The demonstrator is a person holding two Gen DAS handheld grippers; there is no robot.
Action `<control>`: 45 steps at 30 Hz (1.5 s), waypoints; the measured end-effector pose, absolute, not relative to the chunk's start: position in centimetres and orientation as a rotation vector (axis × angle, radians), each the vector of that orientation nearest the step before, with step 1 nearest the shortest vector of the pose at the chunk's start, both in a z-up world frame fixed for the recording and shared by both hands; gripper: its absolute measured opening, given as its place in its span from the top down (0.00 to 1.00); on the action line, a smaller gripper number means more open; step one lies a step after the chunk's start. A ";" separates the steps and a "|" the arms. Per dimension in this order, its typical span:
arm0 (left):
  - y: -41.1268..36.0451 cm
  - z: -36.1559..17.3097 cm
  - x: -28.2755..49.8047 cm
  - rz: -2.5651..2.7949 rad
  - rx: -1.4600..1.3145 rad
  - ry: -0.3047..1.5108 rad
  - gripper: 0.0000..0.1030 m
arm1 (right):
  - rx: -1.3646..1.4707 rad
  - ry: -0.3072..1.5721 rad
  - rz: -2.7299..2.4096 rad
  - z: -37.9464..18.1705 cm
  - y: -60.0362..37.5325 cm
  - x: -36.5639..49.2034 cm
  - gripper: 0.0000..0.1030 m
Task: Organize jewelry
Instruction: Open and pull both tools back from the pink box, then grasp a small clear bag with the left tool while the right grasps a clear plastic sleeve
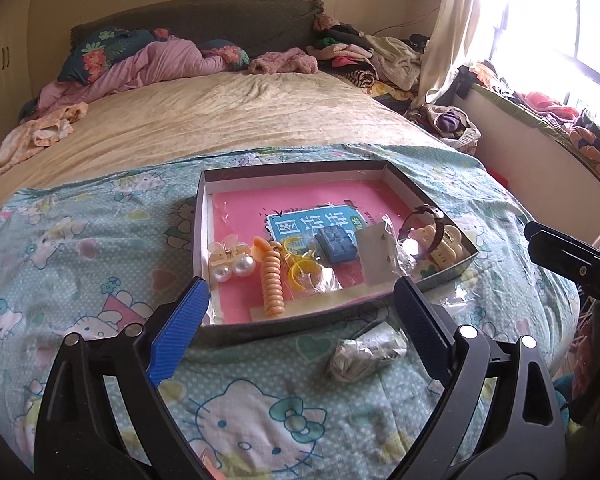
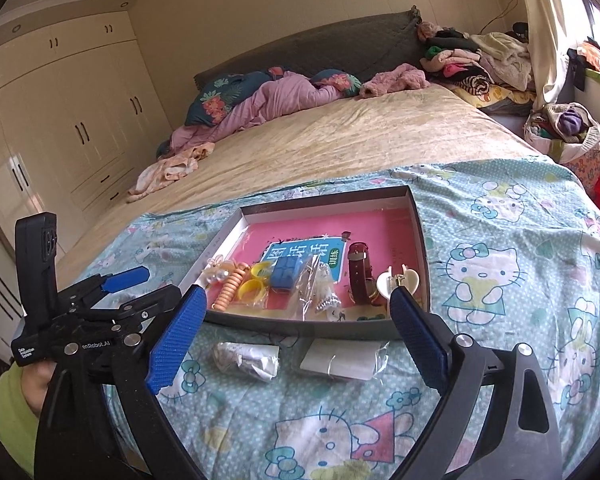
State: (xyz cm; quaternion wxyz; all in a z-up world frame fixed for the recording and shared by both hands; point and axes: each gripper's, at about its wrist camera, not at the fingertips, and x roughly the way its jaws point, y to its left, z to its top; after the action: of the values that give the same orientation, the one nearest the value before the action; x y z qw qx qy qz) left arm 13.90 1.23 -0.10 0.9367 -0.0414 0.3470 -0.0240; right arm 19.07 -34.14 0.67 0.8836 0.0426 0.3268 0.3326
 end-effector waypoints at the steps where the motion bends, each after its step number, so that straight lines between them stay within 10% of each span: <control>1: 1.2 -0.1 13.7 -0.050 -0.081 0.711 0.16 | 0.085 0.680 0.692 0.7 -34.2 18.9 0.10; 34: -3.4 -8.9 16.0 -0.159 -0.096 0.913 0.16 | 0.042 0.940 0.556 -6.6 -35.6 20.6 0.10; 45: -3.3 -8.2 15.1 -0.204 -0.049 0.880 0.60 | 0.005 1.021 0.560 -8.5 -32.9 22.7 0.10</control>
State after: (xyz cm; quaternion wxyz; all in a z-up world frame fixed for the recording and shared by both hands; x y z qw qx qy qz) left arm 15.14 -3.34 -8.22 0.8993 -0.0237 0.4253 -0.0988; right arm 22.72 -32.86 -8.51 0.8351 0.0025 0.4823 0.2645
